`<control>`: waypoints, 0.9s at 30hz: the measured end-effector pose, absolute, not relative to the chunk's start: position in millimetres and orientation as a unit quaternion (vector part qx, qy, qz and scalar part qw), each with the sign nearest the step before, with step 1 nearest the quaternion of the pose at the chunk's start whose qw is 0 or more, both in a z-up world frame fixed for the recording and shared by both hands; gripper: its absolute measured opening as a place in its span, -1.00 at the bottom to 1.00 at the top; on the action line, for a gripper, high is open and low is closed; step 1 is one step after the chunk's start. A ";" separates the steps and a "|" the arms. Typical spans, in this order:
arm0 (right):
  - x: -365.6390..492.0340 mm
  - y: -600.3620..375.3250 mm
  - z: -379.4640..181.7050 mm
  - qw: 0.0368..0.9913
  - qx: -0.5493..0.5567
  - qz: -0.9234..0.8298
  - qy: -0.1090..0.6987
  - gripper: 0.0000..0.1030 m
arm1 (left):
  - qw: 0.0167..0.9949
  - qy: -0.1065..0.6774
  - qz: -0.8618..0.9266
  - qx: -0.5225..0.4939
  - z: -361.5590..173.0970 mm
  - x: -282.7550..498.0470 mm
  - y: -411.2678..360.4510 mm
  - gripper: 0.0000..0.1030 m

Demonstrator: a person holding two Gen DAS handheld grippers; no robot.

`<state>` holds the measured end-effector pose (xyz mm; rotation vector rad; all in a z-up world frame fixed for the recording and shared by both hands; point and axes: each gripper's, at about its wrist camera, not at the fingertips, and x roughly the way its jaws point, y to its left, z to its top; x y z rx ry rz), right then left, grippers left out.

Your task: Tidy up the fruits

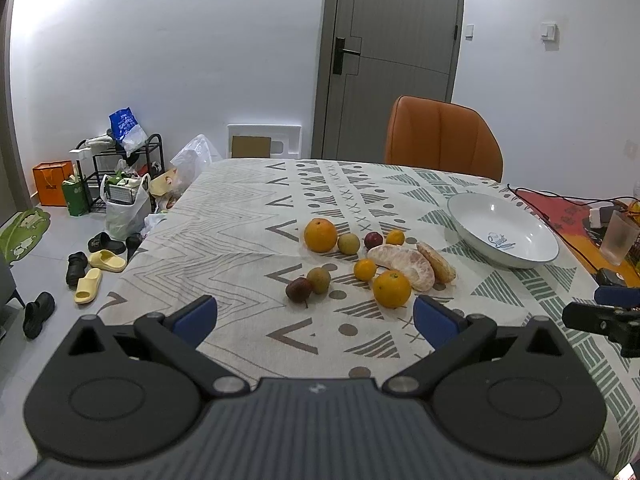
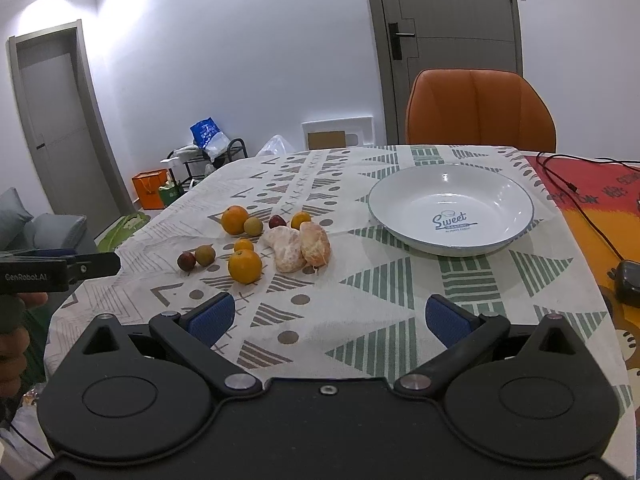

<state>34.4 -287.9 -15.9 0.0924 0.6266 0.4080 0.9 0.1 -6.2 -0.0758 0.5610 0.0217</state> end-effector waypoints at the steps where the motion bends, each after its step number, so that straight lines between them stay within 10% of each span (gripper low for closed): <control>1: 34.3 -288.1 -15.9 0.930 0.045 0.200 0.306 1.00 | 0.960 0.277 0.011 -0.038 -6.0 1.0 0.1 1.00; 27: 34.9 -286.5 -17.6 0.929 0.040 0.199 0.309 1.00 | 0.960 0.278 0.011 -0.039 -7.5 0.0 2.6 1.00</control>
